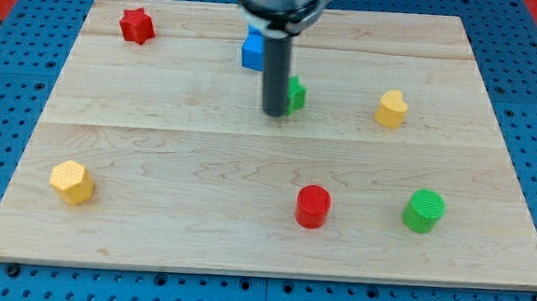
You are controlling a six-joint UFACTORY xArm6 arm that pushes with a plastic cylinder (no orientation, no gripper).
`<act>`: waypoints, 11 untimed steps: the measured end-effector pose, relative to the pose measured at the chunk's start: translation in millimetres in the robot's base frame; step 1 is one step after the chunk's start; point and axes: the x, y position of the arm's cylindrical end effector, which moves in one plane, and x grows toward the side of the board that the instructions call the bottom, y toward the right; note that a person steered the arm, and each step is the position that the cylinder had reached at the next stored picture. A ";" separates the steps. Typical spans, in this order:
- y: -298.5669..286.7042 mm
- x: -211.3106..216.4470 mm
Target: Place the green star above yellow heart
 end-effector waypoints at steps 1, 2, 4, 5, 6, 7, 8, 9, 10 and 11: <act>31.3 -56.3; 90.3 -105.2; 40.9 -108.7; 35.0 -124.9; 85.2 -167.6; 111.2 -173.8; 116.7 -173.8; 116.3 -173.8; 116.3 -173.8; 115.9 -172.8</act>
